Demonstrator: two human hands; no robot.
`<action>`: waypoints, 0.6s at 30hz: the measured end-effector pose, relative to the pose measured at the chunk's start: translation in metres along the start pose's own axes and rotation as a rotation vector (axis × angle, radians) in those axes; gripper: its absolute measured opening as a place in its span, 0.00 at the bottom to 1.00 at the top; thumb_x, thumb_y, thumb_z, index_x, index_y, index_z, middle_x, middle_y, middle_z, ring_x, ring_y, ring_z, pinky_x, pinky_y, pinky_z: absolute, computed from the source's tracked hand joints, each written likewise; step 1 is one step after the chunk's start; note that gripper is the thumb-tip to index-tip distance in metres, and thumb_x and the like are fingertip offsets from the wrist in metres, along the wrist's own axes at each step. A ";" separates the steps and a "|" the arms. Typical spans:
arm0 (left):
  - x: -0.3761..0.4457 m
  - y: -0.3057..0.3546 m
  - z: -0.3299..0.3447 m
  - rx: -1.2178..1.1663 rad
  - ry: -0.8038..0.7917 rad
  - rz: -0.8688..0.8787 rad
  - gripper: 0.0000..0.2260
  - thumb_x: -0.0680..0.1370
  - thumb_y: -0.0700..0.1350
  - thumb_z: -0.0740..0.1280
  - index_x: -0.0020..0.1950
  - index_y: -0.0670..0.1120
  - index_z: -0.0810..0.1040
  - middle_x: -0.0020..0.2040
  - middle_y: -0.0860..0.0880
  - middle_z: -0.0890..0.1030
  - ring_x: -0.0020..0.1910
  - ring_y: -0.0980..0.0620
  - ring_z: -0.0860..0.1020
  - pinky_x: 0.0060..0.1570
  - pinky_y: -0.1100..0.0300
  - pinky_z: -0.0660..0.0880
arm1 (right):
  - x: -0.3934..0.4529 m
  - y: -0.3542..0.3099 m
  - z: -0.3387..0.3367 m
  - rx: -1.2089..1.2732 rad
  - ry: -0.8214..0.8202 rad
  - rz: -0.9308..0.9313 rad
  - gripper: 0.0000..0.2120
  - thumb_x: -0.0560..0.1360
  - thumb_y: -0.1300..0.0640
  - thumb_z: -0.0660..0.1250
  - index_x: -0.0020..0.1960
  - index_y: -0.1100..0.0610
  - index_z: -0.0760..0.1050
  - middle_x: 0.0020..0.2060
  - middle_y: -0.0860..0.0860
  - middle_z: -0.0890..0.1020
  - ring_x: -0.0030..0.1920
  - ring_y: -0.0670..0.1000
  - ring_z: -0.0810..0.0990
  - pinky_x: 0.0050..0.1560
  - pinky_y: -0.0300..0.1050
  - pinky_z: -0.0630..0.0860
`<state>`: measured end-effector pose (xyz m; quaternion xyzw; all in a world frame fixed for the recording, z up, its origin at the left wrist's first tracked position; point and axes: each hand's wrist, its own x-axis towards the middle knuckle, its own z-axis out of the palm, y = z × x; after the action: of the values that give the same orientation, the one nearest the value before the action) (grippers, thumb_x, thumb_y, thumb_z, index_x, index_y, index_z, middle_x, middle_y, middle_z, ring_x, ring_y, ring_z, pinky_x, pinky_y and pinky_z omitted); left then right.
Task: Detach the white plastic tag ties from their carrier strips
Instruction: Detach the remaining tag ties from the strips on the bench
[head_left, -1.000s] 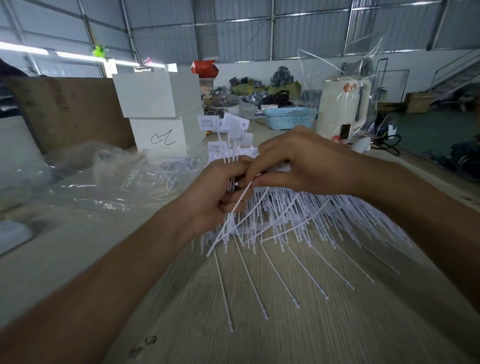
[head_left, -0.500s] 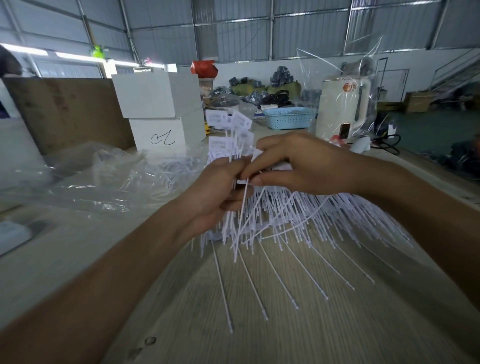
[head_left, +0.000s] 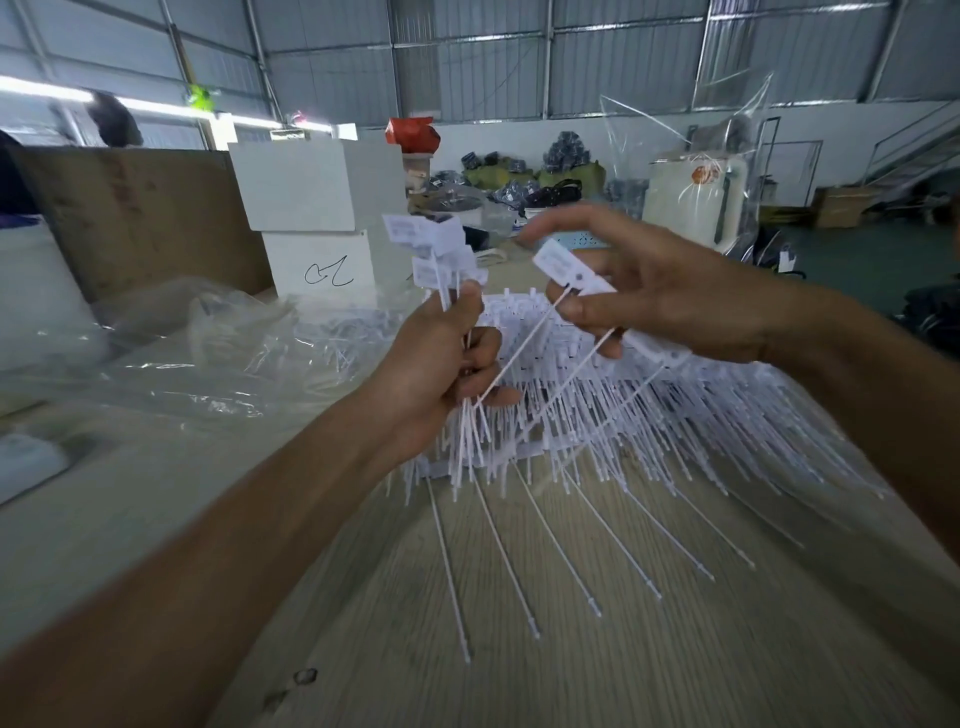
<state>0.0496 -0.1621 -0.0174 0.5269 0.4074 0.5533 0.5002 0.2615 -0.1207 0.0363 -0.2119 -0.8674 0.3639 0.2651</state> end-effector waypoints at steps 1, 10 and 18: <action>0.001 -0.001 -0.001 -0.015 0.027 -0.006 0.10 0.86 0.53 0.55 0.52 0.47 0.65 0.29 0.51 0.59 0.22 0.54 0.56 0.28 0.58 0.75 | 0.001 0.003 -0.004 0.097 0.064 0.016 0.29 0.74 0.65 0.69 0.72 0.50 0.66 0.49 0.43 0.85 0.39 0.42 0.80 0.35 0.41 0.79; 0.004 -0.004 -0.006 -0.023 -0.022 0.075 0.12 0.86 0.44 0.55 0.54 0.44 0.77 0.30 0.50 0.64 0.25 0.54 0.60 0.30 0.61 0.71 | -0.005 0.021 -0.021 0.264 0.244 0.021 0.13 0.71 0.57 0.71 0.55 0.56 0.83 0.44 0.52 0.84 0.36 0.43 0.76 0.34 0.36 0.75; 0.003 0.000 -0.013 -0.063 -0.018 0.016 0.13 0.86 0.54 0.56 0.61 0.51 0.76 0.31 0.51 0.57 0.26 0.54 0.54 0.23 0.65 0.55 | -0.011 0.035 -0.028 0.348 0.061 0.118 0.15 0.75 0.57 0.68 0.61 0.52 0.81 0.42 0.52 0.82 0.34 0.45 0.74 0.28 0.35 0.71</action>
<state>0.0370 -0.1579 -0.0185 0.5192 0.3809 0.5650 0.5158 0.2933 -0.0899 0.0232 -0.2241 -0.7690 0.5169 0.3021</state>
